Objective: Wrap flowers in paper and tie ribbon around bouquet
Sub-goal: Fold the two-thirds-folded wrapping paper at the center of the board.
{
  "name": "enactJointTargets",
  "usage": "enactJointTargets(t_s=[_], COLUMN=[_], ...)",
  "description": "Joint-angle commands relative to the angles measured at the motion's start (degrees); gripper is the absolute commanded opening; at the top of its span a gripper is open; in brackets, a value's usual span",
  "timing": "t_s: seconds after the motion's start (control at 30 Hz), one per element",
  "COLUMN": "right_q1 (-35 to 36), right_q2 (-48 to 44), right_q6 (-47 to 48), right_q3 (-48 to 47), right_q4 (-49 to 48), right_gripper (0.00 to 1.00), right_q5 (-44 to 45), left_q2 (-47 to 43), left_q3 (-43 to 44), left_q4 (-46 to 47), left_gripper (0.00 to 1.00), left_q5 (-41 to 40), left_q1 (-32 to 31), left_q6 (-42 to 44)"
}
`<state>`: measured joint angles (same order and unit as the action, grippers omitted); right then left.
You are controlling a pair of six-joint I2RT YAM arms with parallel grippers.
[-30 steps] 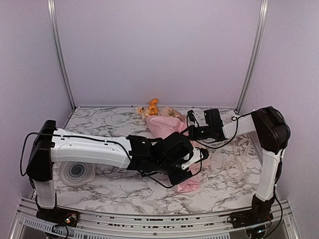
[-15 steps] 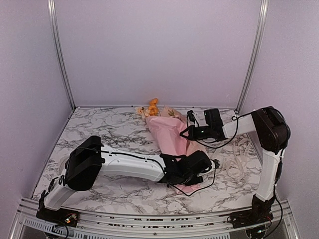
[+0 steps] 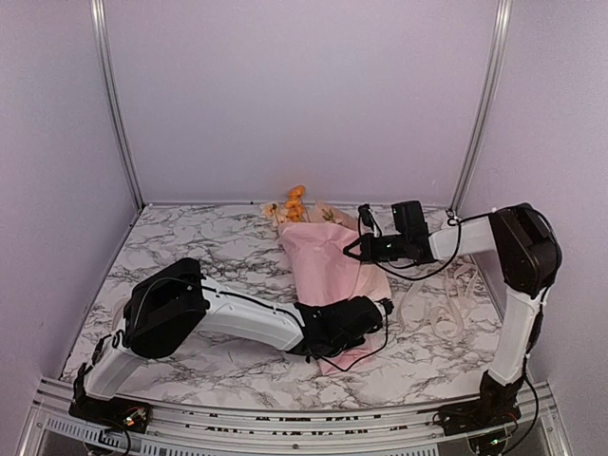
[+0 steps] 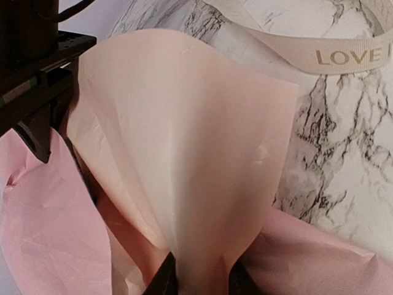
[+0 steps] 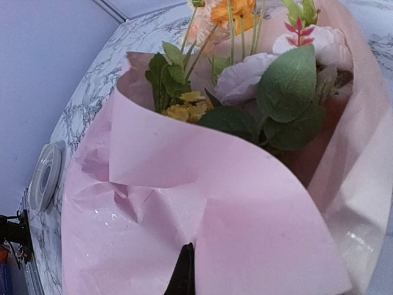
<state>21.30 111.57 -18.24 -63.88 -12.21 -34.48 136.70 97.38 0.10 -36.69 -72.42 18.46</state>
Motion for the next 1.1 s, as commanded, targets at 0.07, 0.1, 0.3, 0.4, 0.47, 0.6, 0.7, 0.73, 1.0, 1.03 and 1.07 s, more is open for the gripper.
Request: enactJointTargets(t_s=[0.07, 0.1, 0.3, 0.4, 0.47, 0.6, 0.7, 0.73, 1.0, 1.03, 1.07], right_q1=[-0.3, -0.3, -0.1, -0.2, -0.1, -0.4, -0.5, -0.5, -0.6, -0.6, -0.6], right_q2=[-5.6, -6.1, -9.1, -9.8, -9.9, -8.5, -5.4, -4.8, 2.3, 2.9, 3.3], right_q6=[-1.6, -1.8, -4.0, -4.9, -5.5, -5.3, -5.1, -5.1, -4.4, -4.4, -4.4], right_q3=[-2.1, -2.3, -2.3, -2.1, -1.0, 1.9, 3.3, 3.7, 3.4, 3.3, 3.2], right_q4=[3.9, 4.6, 7.7, 9.4, 9.8, 9.3, 7.6, 6.8, 4.3, 4.3, 4.3], right_gripper=[0.00, 0.00, 0.00, 0.00, 0.00, 0.00, 0.00, 0.00, 0.00, 0.00, 0.00], right_q5=[1.0, 1.3, 1.8, 2.5, 2.3, 3.5, 2.9, 2.8, 2.9, 2.9, 2.9], left_q2=[-4.7, -5.0, -7.7, -8.9, -9.4, -10.5, -10.8, -10.9, -15.6, -16.8, -18.1], left_q3=[-7.3, -8.3, -13.8, -15.8, -16.8, -18.7, -19.6, -19.7, -22.0, -22.5, -22.7], left_q4=[1.0, 1.0, 1.7, 1.7, 1.6, 1.6, 1.7, 1.7, 3.0, 3.4, 3.3], left_gripper=[0.09, 0.06, 0.00, 0.00, 0.00, 0.00, 0.02, 0.04, 0.37, 0.43, 0.48], left_q5=[-0.9, -1.4, -5.7, -6.7, -7.1, -6.7, -5.3, -4.8, 5.1, 7.8, 11.5], left_q1=[0.5, 0.5, 0.6, 0.9, 1.3, 1.6, 1.6, 1.6, 0.1, -1.0, -1.9], left_q6=[-6.7, -7.8, -14.5, -17.2, -18.7, -21.4, -22.3, -22.4, -18.7, -16.7, -14.7])
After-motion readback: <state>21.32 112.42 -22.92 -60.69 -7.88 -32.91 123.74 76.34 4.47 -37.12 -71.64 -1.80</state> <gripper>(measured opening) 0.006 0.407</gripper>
